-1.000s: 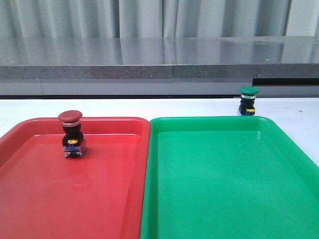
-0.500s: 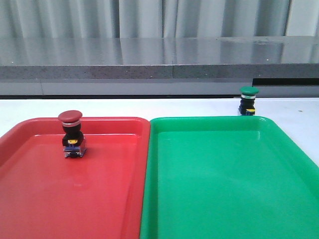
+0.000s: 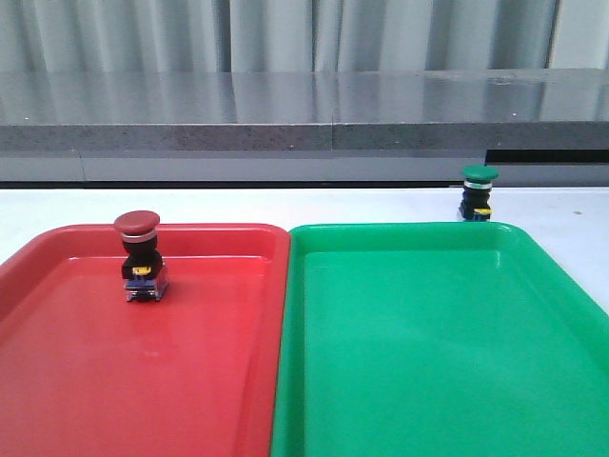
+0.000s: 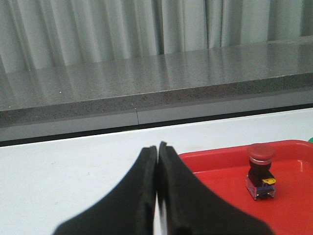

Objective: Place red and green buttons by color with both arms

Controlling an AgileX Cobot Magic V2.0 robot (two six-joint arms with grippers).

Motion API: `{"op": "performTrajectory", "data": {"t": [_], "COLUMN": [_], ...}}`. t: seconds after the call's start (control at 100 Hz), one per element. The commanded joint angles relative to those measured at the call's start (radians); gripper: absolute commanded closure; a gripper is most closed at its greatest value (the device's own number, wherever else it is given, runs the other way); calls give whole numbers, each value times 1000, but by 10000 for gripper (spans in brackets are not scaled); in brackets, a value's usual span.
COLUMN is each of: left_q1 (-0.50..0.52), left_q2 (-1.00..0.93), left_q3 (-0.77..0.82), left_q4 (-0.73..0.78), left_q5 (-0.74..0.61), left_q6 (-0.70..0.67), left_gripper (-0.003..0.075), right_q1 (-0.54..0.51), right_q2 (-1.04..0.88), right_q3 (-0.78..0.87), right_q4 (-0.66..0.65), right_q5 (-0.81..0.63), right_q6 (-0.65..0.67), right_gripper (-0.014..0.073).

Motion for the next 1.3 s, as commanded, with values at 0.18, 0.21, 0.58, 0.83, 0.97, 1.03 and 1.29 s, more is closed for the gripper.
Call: {"op": "performTrajectory", "data": {"t": [0.18, 0.21, 0.58, 0.83, 0.97, 1.03, 1.29], "left_q1": [2, 2, 2, 2, 2, 2, 2], "left_q2": [-32, -32, -32, -32, -32, -32, -32], "left_q3": [26, 26, 26, 26, 26, 26, 26], "left_q4": [-8, -8, -8, -8, -8, -8, -8], "left_q5": [-84, -84, -84, -84, -84, -84, -84], "left_q6": [-2, -2, -2, -2, -2, -2, -2], "left_gripper": [739, 739, 739, 739, 739, 739, 739], "right_q1": [-6, -6, -6, -4, 2, 11, 68], "right_q2": [389, 435, 937, 1219, 1342, 1383, 1516], "right_q3": [-327, -371, -768, -975, -1063, -1093, -1142], "right_q4": [39, 39, 39, 38, 32, 31, 31], "right_q5": [143, 149, 150, 151, 173, 180, 171], "right_q6": [-9, -9, -9, -9, -14, -38, -118], "right_gripper": [662, 662, 662, 662, 662, 662, 564]}}
